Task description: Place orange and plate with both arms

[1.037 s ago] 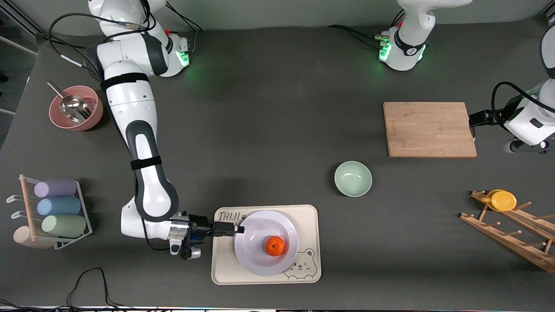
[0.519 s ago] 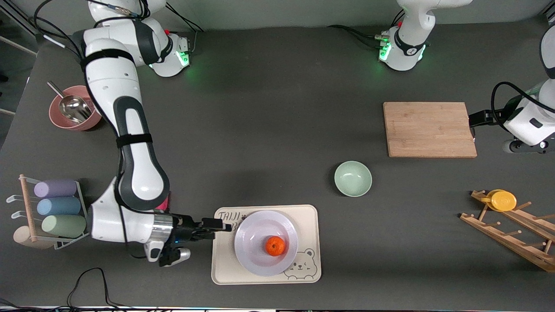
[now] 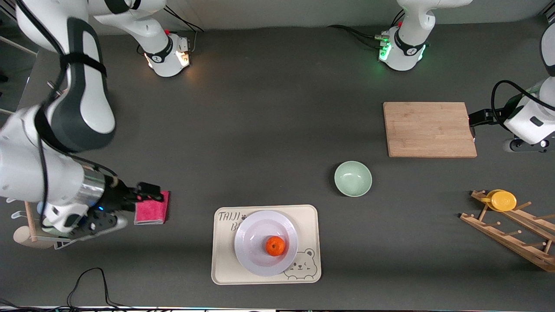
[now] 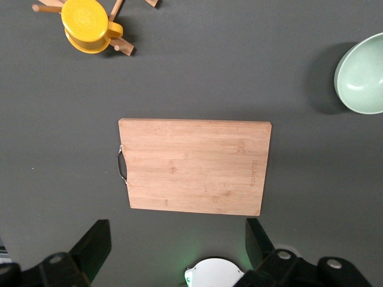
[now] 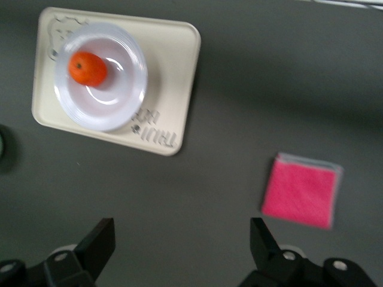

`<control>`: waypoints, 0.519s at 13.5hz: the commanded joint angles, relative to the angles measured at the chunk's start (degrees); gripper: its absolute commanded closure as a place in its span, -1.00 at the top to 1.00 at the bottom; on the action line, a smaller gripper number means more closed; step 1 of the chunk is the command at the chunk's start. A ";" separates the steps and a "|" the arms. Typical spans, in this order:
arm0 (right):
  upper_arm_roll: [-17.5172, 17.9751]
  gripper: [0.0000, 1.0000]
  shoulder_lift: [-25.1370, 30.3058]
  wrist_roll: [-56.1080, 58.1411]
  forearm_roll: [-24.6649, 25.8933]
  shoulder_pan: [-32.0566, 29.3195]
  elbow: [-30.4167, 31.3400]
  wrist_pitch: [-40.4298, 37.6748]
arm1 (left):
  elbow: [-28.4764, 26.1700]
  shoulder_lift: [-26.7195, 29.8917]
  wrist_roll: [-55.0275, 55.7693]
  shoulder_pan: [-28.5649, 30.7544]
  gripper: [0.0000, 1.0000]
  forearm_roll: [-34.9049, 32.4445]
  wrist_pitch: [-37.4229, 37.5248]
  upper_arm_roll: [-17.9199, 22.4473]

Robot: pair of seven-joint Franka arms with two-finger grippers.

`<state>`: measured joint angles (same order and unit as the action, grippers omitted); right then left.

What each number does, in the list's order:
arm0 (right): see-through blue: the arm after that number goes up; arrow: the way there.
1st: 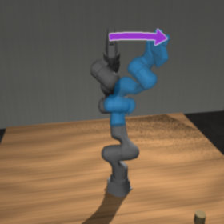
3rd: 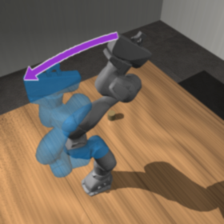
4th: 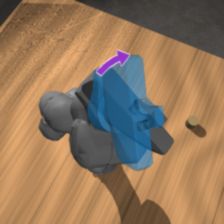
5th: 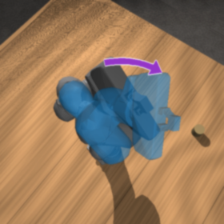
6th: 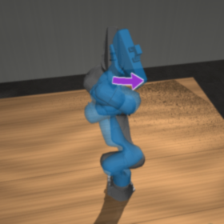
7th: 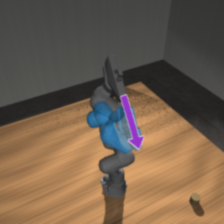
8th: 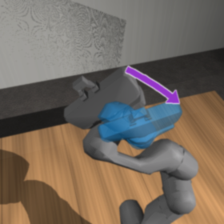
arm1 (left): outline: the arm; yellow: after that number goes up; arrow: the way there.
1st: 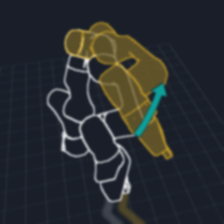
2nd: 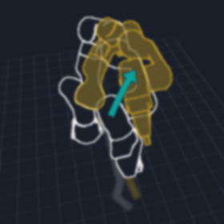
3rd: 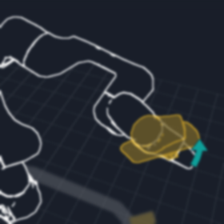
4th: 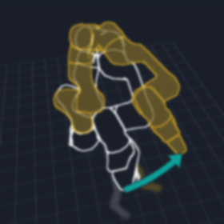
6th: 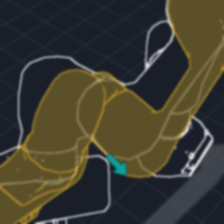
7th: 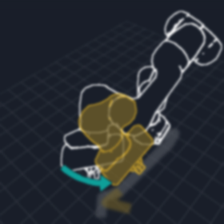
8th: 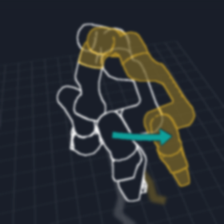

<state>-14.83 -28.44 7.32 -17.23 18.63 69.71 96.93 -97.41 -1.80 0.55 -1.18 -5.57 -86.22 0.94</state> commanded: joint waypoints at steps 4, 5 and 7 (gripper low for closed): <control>-2.21 1.00 12.25 -3.80 11.52 0.79 4.56 -10.08 | -1.47 6.28 0.51 -0.14 1.00 -0.67 1.75 0.20; -3.27 1.00 13.66 -3.98 11.60 0.79 4.74 -11.32 | -1.38 6.28 0.42 -0.05 1.00 -0.67 1.93 0.20; -3.89 1.00 15.77 -3.55 11.78 0.44 5.44 -14.13 | -1.30 6.28 0.42 -0.05 1.00 -0.67 2.28 0.20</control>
<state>-18.23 -16.13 5.17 -7.05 18.66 72.01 84.46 -97.80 3.71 0.56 -1.16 -5.58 -84.81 1.19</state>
